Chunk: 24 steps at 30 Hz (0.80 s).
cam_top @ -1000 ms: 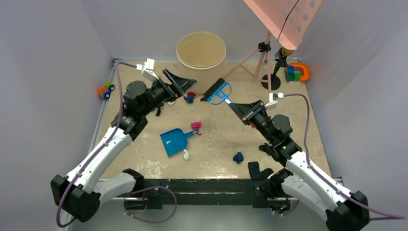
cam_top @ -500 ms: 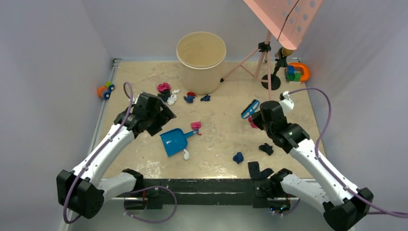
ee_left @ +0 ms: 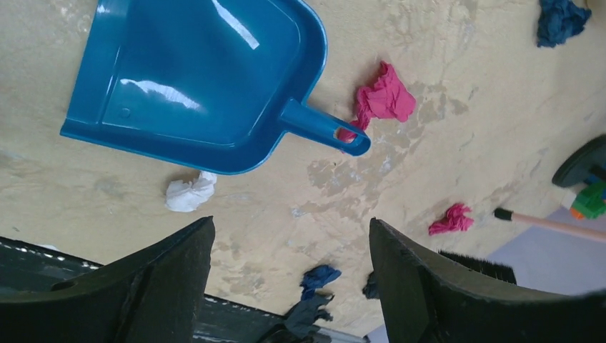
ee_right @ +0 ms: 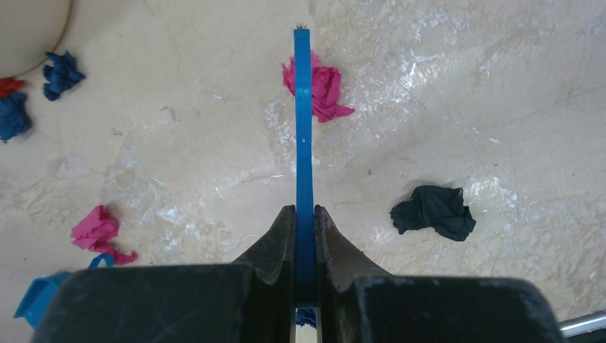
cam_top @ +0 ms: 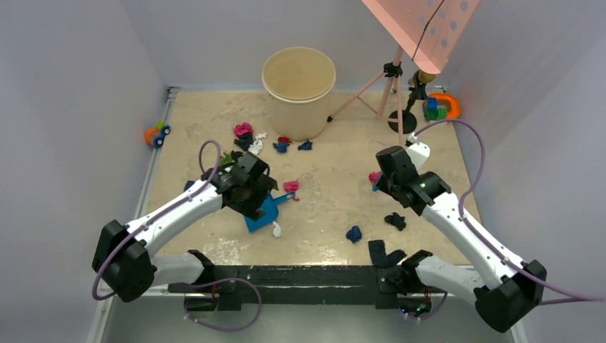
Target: Sweep away the paper scraps from the table
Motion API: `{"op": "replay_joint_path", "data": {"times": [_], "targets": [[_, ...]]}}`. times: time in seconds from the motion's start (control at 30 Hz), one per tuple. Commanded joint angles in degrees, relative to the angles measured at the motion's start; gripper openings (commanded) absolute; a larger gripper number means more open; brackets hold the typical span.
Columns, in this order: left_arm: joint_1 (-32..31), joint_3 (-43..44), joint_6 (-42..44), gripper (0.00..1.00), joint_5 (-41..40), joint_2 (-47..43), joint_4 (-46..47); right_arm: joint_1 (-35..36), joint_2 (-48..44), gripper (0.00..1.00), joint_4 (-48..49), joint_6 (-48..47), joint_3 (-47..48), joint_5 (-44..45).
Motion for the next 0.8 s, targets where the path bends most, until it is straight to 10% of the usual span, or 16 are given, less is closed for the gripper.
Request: {"op": "replay_joint_path", "data": {"times": [0.0, 0.77], "targets": [[-3.8, 6.1, -14.4, 0.83, -6.0, 5.5, -3.3, 0.0, -7.4, 0.0, 3.0, -4.9, 0.5, 0.3], [-5.2, 16.2, -31.5, 0.8, -5.4, 27.0, -4.7, 0.0, -19.5, 0.0, 2.3, -8.3, 0.2, -3.1]]}}
